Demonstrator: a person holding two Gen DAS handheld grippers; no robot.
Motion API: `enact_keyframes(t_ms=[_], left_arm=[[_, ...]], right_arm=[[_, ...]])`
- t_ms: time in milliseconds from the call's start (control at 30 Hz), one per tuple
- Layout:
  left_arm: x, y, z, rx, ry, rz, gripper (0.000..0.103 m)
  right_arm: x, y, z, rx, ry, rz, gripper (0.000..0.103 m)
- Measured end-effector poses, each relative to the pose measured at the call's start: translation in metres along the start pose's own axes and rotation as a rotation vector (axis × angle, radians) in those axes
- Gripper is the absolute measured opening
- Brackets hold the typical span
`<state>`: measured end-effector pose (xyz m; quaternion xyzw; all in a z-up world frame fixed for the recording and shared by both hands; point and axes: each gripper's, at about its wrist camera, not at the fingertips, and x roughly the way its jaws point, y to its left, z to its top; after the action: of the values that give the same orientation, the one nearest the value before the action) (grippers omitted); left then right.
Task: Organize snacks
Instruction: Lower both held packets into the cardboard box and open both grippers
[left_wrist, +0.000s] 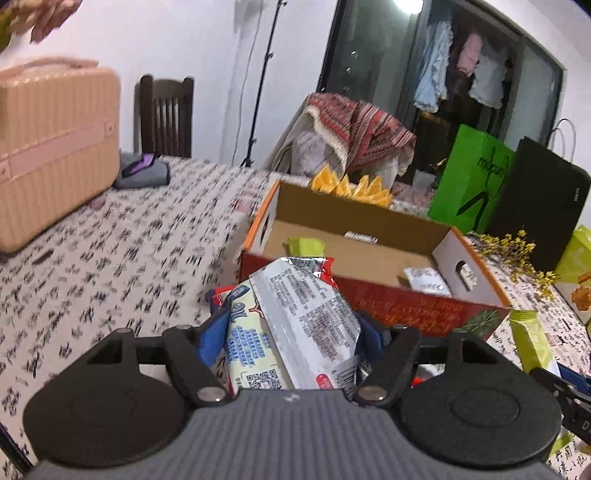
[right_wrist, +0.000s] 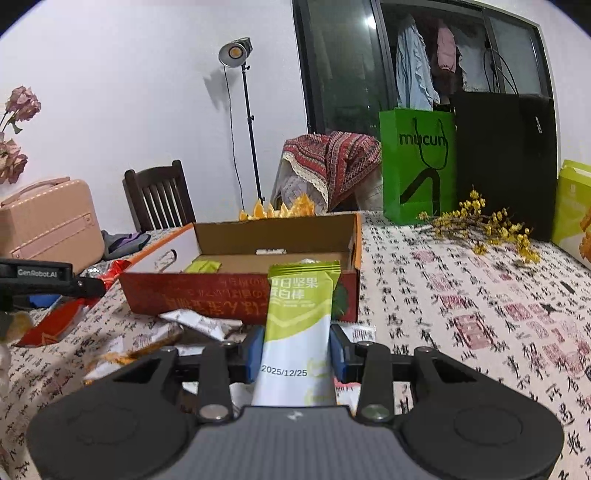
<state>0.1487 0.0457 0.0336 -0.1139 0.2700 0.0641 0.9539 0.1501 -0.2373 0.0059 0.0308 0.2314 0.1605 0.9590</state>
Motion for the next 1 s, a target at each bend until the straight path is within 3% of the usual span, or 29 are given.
enact_keyframes(t_ms=[500,800,1000], left_arm=[[0.02,-0.041,0.048,0.076,-0.071,-0.068,0.073],[0.062,-0.055,0.076,0.057,-0.057,-0.068,0.073],[0.098,-0.064,0.088,0.055,-0.049,-0.05,0.073]], right_arm=[[0.032,0.011,0.072,0.006,-0.097,0.05,0.036],[0.091,0.01,0.12,0.016,-0.085,0.051,0.036],[0.14,0.009,0.134,0.02,-0.044,0.037,0.036]])
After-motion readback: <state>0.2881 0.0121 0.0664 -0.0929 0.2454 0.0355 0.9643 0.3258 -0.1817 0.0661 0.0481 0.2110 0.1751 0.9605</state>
